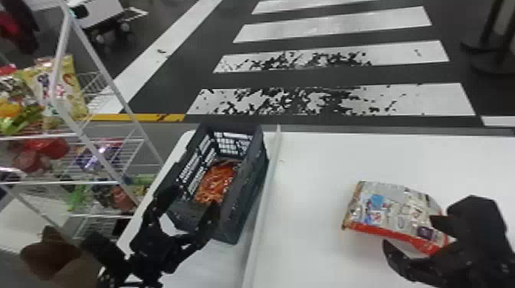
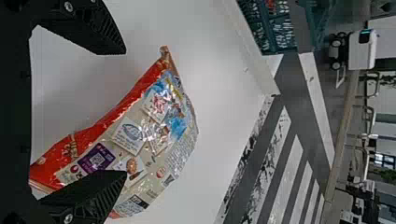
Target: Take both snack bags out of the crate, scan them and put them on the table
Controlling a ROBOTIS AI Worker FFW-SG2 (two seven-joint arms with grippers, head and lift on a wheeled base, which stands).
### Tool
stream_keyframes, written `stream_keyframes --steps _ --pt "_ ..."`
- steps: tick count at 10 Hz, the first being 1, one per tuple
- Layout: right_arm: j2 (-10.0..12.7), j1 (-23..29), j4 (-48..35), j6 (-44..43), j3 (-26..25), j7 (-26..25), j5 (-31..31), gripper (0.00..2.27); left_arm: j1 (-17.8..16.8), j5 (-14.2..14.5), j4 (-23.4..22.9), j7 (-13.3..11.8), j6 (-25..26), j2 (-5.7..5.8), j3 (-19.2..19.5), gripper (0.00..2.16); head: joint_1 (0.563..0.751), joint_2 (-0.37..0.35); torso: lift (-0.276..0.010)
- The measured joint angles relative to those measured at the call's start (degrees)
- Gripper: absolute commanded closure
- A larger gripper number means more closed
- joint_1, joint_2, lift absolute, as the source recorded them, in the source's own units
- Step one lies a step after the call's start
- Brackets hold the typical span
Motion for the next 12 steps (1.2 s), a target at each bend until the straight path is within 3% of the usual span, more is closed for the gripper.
stream_keyframes --steps 2,3,4,5,6,8,12 --pt "2.28 -1.16 0.47 -1.92 -3.16 0.26 -7.67 0.16 -0.07 0.0 0.0 0.0 0.0 -0.14 -0.08 0.08 0.695 0.314 -0.092" --pt "3.66 -2.13 1.3 -2.3 -4.29 0.02 -10.67 0.38 -0.07 0.0 0.0 -0.06 0.0 -0.17 -0.12 0.08 0.695 0.318 -0.092" --pt "4.93 -3.15 2.45 -2.7 -5.05 -0.35 -12.72 0.89 -0.07 0.0 0.0 -0.09 0.0 -0.17 -0.15 0.08 0.695 0.319 -0.092" --pt "5.8 -3.86 3.66 -3.66 -5.36 -0.84 -13.65 1.89 -0.05 0.0 -0.02 -0.09 -0.09 -0.17 -0.17 0.08 0.695 0.321 -0.092" --pt "6.23 -4.32 4.93 -4.78 -5.44 -2.55 -14.22 2.26 0.0 0.0 -0.03 -0.09 -0.37 -0.15 -0.18 0.08 0.695 0.32 -0.092" --pt "6.35 -4.74 7.87 -9.37 -5.47 -5.69 -14.53 2.26 0.14 -0.03 -0.08 -0.24 -0.97 -0.09 -0.18 0.08 0.695 0.304 -0.092" --pt "6.36 -7.63 19.97 -29.29 -4.01 -14.39 -10.33 2.26 0.85 -0.19 -0.25 -0.18 -0.88 -0.08 -0.18 0.08 0.695 0.27 -0.092"
